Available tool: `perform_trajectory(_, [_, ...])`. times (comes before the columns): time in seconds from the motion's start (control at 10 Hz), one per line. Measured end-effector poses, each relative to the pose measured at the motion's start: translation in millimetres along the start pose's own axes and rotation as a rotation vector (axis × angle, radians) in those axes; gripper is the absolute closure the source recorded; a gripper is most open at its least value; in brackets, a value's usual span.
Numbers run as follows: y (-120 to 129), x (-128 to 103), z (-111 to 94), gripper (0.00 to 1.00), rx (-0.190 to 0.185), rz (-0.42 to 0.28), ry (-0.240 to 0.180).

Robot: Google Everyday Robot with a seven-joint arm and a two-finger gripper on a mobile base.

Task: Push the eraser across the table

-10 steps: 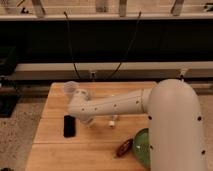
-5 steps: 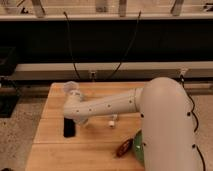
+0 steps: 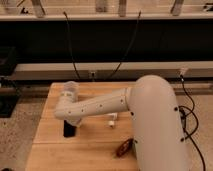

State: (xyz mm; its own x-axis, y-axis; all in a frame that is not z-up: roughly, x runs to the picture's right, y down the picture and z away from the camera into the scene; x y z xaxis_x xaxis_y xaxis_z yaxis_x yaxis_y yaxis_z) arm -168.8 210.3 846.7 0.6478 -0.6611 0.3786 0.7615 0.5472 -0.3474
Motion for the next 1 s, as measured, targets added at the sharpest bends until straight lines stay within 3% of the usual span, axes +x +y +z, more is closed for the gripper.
perform_trajectory(1.0, [-26.8, -41.3, -3.5, 0.97, -0.001, -0.137, 0.01])
